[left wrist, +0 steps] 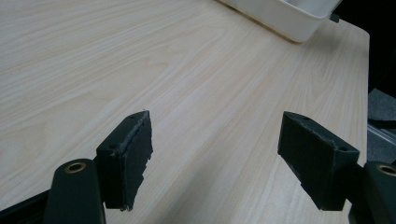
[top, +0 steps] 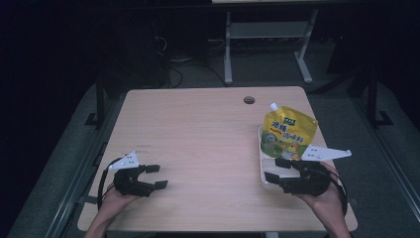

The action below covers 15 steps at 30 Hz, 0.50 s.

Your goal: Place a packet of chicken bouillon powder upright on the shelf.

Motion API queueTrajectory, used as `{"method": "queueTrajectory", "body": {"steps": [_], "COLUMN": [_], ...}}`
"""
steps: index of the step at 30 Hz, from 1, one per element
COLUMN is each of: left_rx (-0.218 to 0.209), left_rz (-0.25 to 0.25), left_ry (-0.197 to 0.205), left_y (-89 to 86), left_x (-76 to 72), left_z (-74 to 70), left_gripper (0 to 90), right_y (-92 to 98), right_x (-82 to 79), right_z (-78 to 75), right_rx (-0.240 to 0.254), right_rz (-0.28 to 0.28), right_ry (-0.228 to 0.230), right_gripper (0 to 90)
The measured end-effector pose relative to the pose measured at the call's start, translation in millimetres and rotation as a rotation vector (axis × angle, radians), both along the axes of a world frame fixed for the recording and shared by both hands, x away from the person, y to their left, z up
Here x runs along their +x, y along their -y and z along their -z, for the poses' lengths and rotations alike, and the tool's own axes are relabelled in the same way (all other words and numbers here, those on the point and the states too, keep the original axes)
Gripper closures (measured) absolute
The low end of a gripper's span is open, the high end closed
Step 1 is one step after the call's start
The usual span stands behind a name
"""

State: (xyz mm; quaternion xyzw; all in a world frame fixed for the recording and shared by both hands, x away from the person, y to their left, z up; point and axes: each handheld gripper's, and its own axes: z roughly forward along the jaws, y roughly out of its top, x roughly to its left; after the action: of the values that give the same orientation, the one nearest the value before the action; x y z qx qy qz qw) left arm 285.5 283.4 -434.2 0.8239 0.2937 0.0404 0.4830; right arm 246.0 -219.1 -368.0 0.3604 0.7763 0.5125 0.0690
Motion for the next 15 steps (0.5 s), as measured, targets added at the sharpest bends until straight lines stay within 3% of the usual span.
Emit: {"method": "queueTrajectory", "body": {"steps": [9, 15], "left_rx": [0.036, 0.046], "left_rz": [0.023, 0.007], "left_ry": [0.003, 0.025], "left_y": [5.1, 7.6], "left_x": [-6.7, -14.1], "left_z": [1.9, 1.7], "left_gripper": [24.9, 24.8], "right_y": [-30.7, -51.6], "right_x": [1.9, 6.9], "right_z": [0.5, 6.1], "right_rx": [-0.019, -0.045], "right_rz": [-0.038, -0.051], "right_ry": [0.021, 0.004], "right_gripper": [28.7, 29.6]}}
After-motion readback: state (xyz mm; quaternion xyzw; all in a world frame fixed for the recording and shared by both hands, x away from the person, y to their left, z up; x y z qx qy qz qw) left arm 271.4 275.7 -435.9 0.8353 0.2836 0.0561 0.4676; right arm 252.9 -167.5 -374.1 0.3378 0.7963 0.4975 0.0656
